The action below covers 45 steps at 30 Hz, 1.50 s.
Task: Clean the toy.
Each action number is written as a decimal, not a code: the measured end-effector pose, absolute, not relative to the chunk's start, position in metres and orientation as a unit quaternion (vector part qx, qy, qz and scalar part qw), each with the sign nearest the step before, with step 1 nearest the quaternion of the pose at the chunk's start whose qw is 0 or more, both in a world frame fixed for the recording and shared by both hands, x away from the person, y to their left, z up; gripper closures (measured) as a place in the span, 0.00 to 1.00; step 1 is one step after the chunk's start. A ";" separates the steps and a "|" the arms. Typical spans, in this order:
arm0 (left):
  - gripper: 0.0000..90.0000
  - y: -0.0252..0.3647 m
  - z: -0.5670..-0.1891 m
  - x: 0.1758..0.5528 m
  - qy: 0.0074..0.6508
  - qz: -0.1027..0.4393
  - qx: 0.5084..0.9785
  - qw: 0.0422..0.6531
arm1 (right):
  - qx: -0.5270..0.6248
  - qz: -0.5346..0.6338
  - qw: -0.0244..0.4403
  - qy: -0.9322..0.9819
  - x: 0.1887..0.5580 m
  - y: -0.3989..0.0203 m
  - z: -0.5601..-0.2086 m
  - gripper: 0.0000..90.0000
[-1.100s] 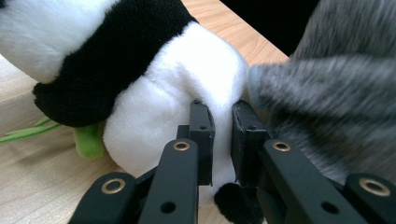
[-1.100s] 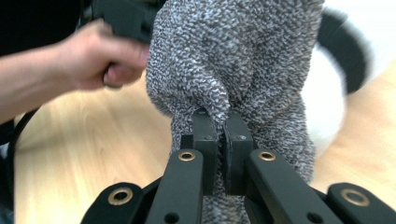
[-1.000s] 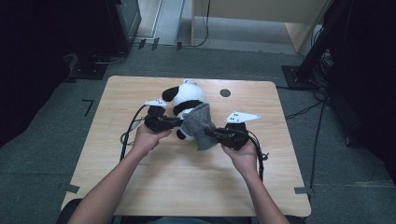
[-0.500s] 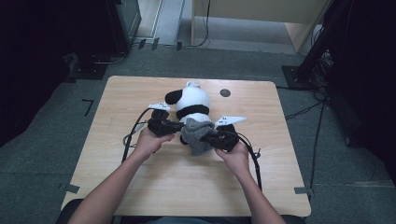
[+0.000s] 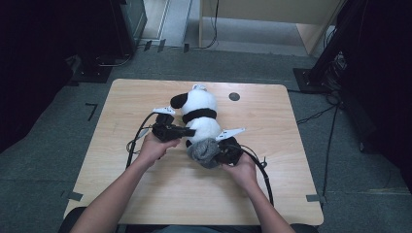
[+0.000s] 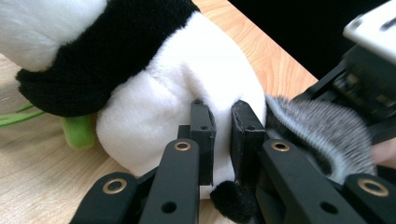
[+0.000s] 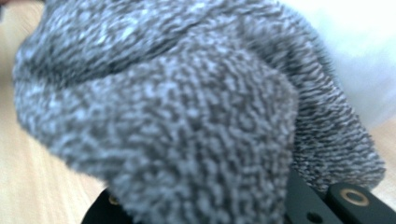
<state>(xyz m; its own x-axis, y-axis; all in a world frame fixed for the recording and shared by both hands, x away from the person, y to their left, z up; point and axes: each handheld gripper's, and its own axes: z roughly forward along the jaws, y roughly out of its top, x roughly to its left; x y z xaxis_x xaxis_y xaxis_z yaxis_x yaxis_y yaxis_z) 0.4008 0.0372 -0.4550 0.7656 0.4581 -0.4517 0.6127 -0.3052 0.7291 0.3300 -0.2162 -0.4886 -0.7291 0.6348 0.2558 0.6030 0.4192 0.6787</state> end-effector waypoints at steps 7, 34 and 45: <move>0.91 0.040 -0.454 0.402 0.335 -0.078 0.802 0.488 | 0.383 0.387 0.010 0.839 0.334 -0.215 -0.501 0.97; 0.90 0.042 -0.455 0.403 0.325 -0.087 0.809 0.483 | 0.364 0.474 0.086 0.797 0.331 -0.237 -0.441 0.97; 0.86 0.042 -0.454 0.401 0.318 -0.051 0.822 0.470 | 0.349 0.391 0.039 0.851 0.332 -0.207 -0.485 0.97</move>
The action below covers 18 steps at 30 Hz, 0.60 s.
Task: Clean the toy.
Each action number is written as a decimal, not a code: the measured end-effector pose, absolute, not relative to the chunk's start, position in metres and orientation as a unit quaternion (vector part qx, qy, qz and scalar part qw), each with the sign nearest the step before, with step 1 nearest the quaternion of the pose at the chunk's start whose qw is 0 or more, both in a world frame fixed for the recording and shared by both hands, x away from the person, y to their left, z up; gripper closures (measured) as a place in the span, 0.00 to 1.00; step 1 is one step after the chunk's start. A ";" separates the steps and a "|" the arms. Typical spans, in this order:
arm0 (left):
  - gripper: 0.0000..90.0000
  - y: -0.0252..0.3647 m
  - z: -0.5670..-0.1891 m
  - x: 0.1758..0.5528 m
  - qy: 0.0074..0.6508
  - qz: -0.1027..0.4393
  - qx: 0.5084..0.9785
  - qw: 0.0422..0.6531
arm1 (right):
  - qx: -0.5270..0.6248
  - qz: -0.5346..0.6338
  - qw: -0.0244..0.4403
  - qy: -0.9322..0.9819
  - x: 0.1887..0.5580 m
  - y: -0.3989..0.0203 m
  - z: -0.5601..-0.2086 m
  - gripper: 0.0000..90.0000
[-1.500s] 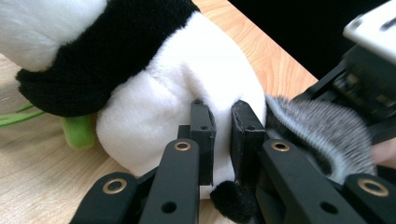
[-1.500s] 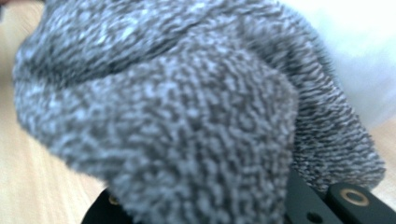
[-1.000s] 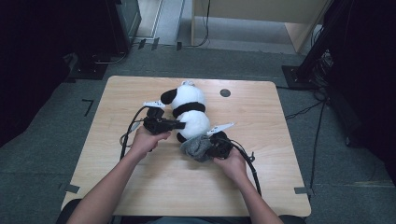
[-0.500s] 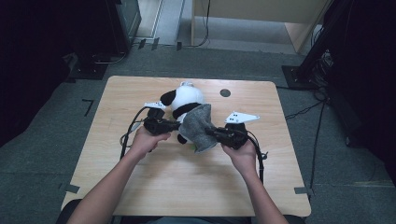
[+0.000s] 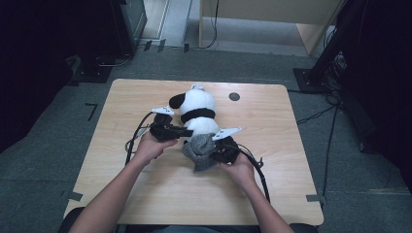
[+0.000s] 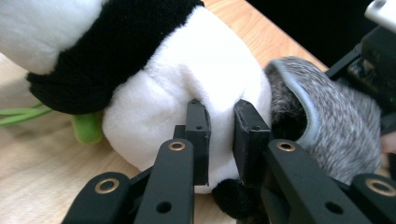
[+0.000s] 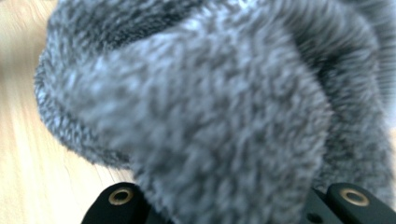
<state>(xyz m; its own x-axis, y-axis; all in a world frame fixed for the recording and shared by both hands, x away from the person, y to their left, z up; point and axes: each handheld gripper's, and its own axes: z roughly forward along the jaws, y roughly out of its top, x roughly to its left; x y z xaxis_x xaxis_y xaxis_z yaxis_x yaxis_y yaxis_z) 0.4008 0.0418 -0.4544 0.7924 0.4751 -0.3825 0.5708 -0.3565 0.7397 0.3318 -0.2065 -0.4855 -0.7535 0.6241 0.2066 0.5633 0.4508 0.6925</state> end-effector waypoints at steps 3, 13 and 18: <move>0.82 0.043 -0.456 0.402 0.320 -0.052 0.821 0.469 | 0.352 0.381 0.032 0.854 0.333 -0.200 -0.493 0.97; 0.74 0.044 -0.458 0.402 0.317 -0.042 0.827 0.462 | 0.356 0.370 0.016 0.858 0.335 -0.195 -0.504 0.97; 0.73 0.047 -0.459 0.404 0.320 -0.046 0.829 0.457 | 0.353 0.372 0.018 0.858 0.336 -0.199 -0.498 0.97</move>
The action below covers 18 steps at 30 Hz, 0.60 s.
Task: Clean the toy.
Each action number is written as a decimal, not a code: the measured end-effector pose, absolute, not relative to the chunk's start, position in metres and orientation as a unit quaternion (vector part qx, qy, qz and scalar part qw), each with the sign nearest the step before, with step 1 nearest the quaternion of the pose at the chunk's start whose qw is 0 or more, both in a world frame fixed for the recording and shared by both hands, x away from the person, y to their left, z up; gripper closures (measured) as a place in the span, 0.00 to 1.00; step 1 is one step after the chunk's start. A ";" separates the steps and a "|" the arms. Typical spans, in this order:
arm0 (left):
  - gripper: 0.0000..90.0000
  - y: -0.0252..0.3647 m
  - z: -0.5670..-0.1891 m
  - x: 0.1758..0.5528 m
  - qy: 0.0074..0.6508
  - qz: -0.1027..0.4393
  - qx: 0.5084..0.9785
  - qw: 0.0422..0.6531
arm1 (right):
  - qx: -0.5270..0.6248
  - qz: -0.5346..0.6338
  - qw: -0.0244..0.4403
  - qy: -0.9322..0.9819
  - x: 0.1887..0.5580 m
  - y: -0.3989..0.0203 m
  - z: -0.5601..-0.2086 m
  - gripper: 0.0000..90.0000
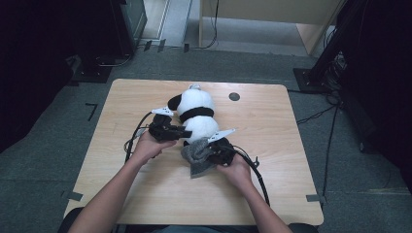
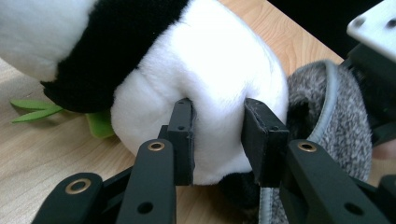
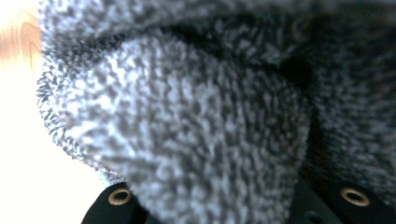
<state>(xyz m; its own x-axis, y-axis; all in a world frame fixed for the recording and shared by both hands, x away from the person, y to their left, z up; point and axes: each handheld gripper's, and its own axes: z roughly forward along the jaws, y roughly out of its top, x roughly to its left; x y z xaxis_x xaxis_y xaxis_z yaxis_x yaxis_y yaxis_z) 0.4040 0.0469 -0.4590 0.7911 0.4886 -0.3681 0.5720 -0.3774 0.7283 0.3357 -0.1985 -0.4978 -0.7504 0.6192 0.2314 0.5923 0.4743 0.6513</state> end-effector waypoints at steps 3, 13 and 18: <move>0.72 0.047 -0.460 0.404 0.320 -0.045 0.830 0.454 | 0.356 0.376 0.021 0.855 0.337 -0.205 -0.493 0.97; 0.73 0.050 -0.462 0.407 0.322 -0.045 0.831 0.451 | 0.357 0.429 0.040 0.829 0.332 -0.225 -0.454 0.97; 0.73 0.050 -0.462 0.406 0.323 -0.043 0.830 0.452 | 0.359 0.457 0.057 0.812 0.329 -0.238 -0.432 0.97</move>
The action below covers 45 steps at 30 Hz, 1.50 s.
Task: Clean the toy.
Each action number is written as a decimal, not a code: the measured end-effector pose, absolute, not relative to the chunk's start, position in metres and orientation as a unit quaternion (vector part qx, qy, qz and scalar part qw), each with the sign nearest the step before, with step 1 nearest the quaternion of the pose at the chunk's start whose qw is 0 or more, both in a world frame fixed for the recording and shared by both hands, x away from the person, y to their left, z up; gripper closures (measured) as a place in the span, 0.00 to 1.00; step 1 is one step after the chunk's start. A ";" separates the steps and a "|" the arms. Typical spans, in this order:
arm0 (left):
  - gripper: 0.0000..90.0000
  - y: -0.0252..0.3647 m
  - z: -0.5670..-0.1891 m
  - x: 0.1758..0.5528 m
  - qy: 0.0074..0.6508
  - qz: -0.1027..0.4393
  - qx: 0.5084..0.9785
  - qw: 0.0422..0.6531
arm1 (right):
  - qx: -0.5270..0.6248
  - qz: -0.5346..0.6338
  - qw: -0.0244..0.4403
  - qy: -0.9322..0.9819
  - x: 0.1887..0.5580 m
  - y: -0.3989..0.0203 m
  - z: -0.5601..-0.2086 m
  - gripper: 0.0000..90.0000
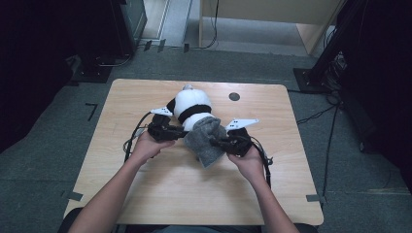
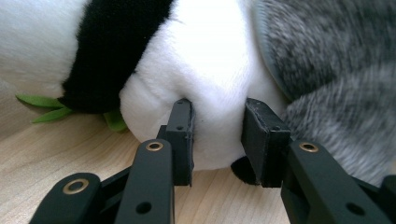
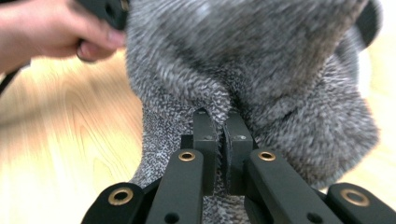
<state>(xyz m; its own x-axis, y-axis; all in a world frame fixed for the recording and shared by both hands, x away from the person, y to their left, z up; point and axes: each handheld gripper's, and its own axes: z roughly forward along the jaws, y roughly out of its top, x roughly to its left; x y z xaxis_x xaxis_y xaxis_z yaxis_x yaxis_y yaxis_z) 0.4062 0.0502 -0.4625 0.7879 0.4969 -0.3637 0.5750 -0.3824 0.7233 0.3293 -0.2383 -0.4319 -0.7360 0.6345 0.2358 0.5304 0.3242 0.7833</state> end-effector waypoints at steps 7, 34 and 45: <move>0.72 0.053 -0.463 0.406 0.325 -0.043 0.828 0.455 | 0.374 0.480 0.081 0.789 0.331 -0.263 -0.415 0.97; 1.00 0.076 -0.467 0.409 0.331 0.011 0.830 0.449 | 0.505 0.442 0.145 0.727 0.378 -0.352 -0.438 0.97; 1.00 0.114 -0.462 0.420 0.364 0.035 0.819 0.442 | 0.524 0.421 0.143 0.726 0.386 -0.356 -0.454 0.97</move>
<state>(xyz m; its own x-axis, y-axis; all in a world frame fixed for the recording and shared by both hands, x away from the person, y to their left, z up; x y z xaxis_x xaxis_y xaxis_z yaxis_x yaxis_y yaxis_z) 0.4201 0.1142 -0.4625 0.7325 0.6269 -0.2652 0.5656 -0.3438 0.7496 0.3856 -0.3560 -0.4543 -0.4096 0.8816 0.2347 0.6411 0.0951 0.7615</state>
